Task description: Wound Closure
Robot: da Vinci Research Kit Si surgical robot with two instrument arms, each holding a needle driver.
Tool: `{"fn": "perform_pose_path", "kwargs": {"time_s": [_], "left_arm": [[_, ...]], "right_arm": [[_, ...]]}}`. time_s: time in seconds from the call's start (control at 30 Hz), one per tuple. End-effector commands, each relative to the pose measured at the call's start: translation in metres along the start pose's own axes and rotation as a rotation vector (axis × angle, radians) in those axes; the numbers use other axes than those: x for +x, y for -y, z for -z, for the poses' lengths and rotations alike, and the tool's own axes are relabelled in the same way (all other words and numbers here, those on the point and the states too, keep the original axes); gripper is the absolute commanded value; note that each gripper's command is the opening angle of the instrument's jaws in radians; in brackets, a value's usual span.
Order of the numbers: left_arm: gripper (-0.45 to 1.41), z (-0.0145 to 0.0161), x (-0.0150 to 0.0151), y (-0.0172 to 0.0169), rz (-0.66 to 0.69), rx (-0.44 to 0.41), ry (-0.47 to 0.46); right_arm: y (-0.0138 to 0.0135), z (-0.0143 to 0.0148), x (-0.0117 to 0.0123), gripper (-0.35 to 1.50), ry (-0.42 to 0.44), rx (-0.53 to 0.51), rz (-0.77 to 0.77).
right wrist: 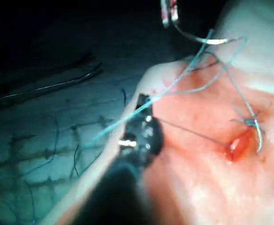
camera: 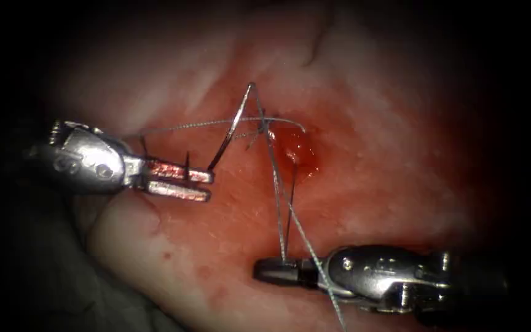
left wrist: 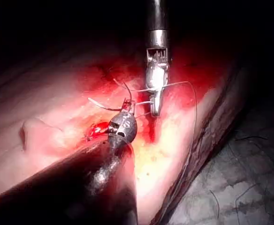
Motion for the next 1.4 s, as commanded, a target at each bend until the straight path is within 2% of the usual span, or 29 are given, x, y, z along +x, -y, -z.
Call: {"fn": "perform_pose_path", "kwargs": {"time_s": [0.03, 0.07, 0.1, 0.13, 0.23, 0.27, 0.3, 0.4, 0.47, 0.6, 0.77, 0.9, 1.0, 1.03, 1.13, 1.17, 1.2, 1.23, 1.3, 1.4], "left_arm": [[-0.45, -0.0003, -0.0004, -0.0002, 0.007, 0.004, 0.005], [-0.45, -0.0003, -0.0004, -0.0002, 0.007, 0.004, 0.005], [-0.45, -0.0002, -0.0005, -0.0001, 0.008, 0.007, 0.009], [-0.45, 0.0006, -0.0005, 0.0, 0.01, 0.013, 0.017], [-0.45, 0.002, -0.0004, 0.0004, 0.017, 0.028, 0.034], [-0.45, 0.0026, -0.0004, 0.0006, 0.022, 0.032, 0.04], [-0.45, 0.0026, -0.0004, 0.0006, 0.022, 0.032, 0.04], [-0.45, 0.0045, -0.0002, 0.0011, 0.049, 0.062, 0.059], [-0.45, 0.0046, -0.0002, 0.0011, 0.055, 0.069, 0.068], [-0.45, 0.0044, -0.0002, 0.0011, 0.063, 0.075, 0.074], [-0.45, 0.0042, -0.0002, 0.0011, 0.064, 0.075, 0.073], [-0.45, 0.0038, -0.0005, 0.0012, 0.063, 0.077, 0.07], [-0.45, 0.004, -0.0008, 0.0019, 0.073, 0.115, 0.071], [-0.45, 0.0041, -0.0012, 0.0026, 0.071, 0.172, 0.078], [-0.45, 0.0031, -0.0017, 0.0037, 0.045, 0.258, 0.078], [-0.45, 0.0021, -0.002, 0.0042, 0.004, 0.285, 0.085], [-0.45, 0.0015, -0.0022, 0.0044, -0.019, 0.289, 0.089], [-0.45, 0.0, -0.0028, 0.0047, -0.058, 0.289, 0.093], [-0.45, -0.0014, -0.0037, 0.0051, -0.083, 0.286, 0.089], [-0.45, -0.003, -0.005, 0.006, -0.12, 0.297, 0.095]], "right_arm": [[-0.0005, -0.0002, 0.0004, 0.09, -0.004, -0.052, 0.05], [-0.0005, -0.0002, 0.0004, 0.09, -0.004, -0.052, 0.05], [-0.0009, 0.0, 0.0005, 0.37, -0.003, -0.069, 0.077], [-0.002, 0.0006, 0.0003, 0.86, 0.003, -0.122, 0.124], [-0.0038, 0.0014, -0.0003, 1.16, 0.012, -0.194, 0.181], [-0.0044, 0.0016, -0.0005, 1.2, 0.016, -0.212, 0.202], [-0.0044, 0.0016, -0.0005, 1.2, 0.016, -0.212, 0.202], [-0.0074, 0.0024, -0.0015, 1.28, 0.042, -0.302, 0.252], [-0.0087, 0.0022, -0.002, 1.28, 0.052, -0.332, 0.257], [-0.0117, 0.0003, -0.0039, 1.26, 0.096, -0.366, 0.272], [-0.0127, -0.0009, -0.0053, 1.28, 0.125, -0.371, 0.289], [-0.0124, -0.0002, -0.0049, 1.25, 0.124, -0.364, 0.285], [-0.0121, 0.0004, -0.0046, 1.21, 0.123, -0.358, 0.283], [-0.0117, 0.0013, -0.0042, 1.2, 0.122, -0.35, 0.279], [-0.0111, 0.0034, -0.0035, 1.2, 0.139, -0.315, 0.259], [-0.0108, 0.0057, -0.0029, 1.15, 0.178, -0.247, 0.244], [-0.0108, 0.0069, -0.0025, 1.13, 0.202, -0.241, 0.239], [-0.0113, 0.0102, -0.0014, 1.13, 0.263, -0.274, 0.233], [-0.012, 0.0132, -0.0005, 1.15, 0.324, -0.306, 0.281], [-0.0138, 0.018, 0.0009, 1.23, 0.426, -0.415, 0.385]]}}
